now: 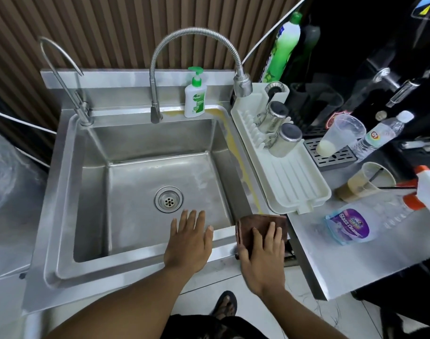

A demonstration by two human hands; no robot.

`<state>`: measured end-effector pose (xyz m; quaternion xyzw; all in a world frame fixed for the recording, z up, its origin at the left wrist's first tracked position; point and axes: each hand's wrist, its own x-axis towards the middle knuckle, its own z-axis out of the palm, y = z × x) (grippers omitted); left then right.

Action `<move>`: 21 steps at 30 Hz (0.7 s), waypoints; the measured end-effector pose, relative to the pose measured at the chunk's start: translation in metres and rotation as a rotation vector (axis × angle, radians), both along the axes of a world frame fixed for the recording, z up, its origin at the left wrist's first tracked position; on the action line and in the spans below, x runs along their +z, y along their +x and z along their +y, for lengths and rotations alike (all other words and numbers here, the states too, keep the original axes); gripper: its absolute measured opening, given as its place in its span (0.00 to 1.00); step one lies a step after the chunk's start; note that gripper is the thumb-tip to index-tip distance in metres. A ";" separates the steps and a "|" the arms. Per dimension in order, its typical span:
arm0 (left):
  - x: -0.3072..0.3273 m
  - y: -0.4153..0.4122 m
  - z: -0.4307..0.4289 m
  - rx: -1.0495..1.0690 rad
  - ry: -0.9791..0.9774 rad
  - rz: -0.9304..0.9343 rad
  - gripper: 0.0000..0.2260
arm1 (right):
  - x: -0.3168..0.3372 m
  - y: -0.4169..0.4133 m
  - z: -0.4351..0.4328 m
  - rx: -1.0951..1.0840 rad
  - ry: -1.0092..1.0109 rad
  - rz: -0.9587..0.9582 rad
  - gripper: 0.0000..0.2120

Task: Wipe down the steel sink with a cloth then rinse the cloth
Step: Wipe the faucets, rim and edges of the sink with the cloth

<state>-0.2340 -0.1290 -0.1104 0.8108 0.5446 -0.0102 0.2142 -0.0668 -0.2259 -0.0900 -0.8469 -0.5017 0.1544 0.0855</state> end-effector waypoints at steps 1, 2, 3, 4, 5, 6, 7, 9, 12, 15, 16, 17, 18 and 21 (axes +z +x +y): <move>-0.001 0.000 0.000 -0.002 0.002 0.005 0.38 | -0.002 -0.014 0.001 -0.063 -0.016 0.043 0.41; -0.001 0.001 0.000 -0.003 0.003 0.011 0.38 | -0.004 -0.025 0.002 -0.089 -0.025 0.068 0.43; -0.002 0.001 0.000 -0.003 0.005 0.016 0.38 | -0.005 -0.032 0.003 -0.086 -0.020 0.078 0.42; -0.003 0.000 0.000 -0.003 0.004 0.018 0.38 | -0.007 -0.037 0.002 -0.063 -0.011 0.076 0.39; -0.004 0.000 0.000 -0.005 0.003 0.019 0.37 | -0.008 -0.041 0.000 -0.039 -0.010 0.080 0.36; -0.005 0.000 0.001 -0.006 0.005 0.020 0.37 | -0.009 -0.043 -0.001 -0.018 -0.013 0.094 0.33; -0.005 0.001 0.001 -0.006 0.007 0.020 0.37 | -0.009 -0.046 -0.003 -0.005 -0.016 0.114 0.32; -0.006 0.001 0.001 0.001 0.006 0.005 0.37 | -0.010 -0.049 -0.005 -0.002 -0.005 0.137 0.29; -0.006 0.000 0.001 -0.006 0.006 -0.010 0.37 | -0.008 -0.039 0.000 -0.066 0.016 0.120 0.24; -0.005 -0.002 0.001 -0.021 -0.004 -0.010 0.37 | -0.002 -0.005 0.011 -0.169 -0.013 0.103 0.34; -0.005 -0.002 0.001 -0.021 -0.006 -0.015 0.37 | -0.001 0.007 0.014 -0.186 -0.037 0.099 0.34; -0.005 -0.003 0.001 -0.023 -0.008 -0.019 0.37 | 0.001 0.015 0.017 -0.187 -0.078 0.084 0.33; -0.004 -0.003 0.002 -0.023 -0.009 -0.022 0.37 | 0.001 0.020 0.018 -0.170 -0.121 0.052 0.33; -0.004 -0.003 0.002 -0.015 -0.010 -0.031 0.38 | 0.004 0.004 0.019 -0.095 -0.204 -0.052 0.42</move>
